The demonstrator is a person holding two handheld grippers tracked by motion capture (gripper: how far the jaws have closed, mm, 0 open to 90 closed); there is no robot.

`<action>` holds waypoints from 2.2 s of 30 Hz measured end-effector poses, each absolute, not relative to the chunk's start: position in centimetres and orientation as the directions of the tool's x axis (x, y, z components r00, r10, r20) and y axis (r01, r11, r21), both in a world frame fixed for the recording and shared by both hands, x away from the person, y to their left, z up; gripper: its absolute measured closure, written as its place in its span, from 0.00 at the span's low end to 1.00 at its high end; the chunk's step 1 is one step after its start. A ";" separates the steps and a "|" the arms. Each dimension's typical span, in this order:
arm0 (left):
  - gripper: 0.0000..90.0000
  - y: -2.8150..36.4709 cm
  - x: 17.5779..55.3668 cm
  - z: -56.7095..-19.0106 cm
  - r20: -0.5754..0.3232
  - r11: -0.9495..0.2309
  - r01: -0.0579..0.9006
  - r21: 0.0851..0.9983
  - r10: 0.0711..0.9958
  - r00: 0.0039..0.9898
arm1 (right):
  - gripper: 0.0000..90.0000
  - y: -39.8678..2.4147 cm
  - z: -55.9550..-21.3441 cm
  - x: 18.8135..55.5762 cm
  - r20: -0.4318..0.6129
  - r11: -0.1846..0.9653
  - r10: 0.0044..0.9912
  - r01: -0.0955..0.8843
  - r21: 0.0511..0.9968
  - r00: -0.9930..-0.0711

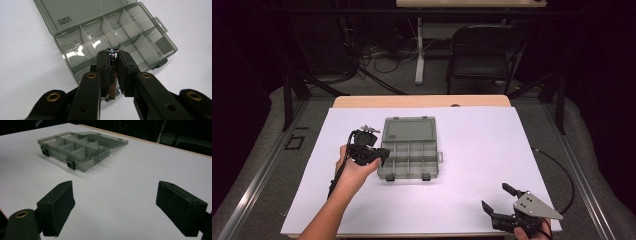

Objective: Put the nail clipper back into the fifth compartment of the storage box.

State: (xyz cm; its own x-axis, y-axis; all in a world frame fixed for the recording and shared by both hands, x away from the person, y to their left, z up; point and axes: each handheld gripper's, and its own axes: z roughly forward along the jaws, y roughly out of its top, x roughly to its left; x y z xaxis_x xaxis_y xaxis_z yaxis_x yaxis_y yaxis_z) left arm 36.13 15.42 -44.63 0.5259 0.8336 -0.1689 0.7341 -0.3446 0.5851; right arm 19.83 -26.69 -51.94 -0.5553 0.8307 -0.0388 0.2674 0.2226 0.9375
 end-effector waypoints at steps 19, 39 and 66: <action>0.89 15.2 37.1 -47.5 -0.094 -0.423 0.712 0.561 0.822 0.562 | 0.16 -26.7 -52.0 19.9 -0.042 0.226 0.830 0.266 0.937 -0.557; 0.89 14.9 37.2 -49.5 -0.070 -0.450 0.718 0.531 0.821 0.567 | 0.16 -26.7 -52.0 19.8 -0.042 0.227 0.828 0.266 0.937 -0.559; 0.89 15.0 37.1 -50.8 -0.065 -0.459 0.726 0.512 0.822 0.566 | 0.16 -26.7 -52.0 19.8 -0.043 0.229 0.827 0.267 0.936 -0.560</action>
State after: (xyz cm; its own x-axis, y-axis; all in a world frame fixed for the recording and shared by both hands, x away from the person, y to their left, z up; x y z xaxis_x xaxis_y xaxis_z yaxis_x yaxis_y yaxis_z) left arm 37.14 14.99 -50.81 0.5658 0.8219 -0.0655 0.7259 -0.4589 0.5123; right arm 19.82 -26.65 -51.95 -0.5603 0.8272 -0.0428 0.2669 0.2293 0.9360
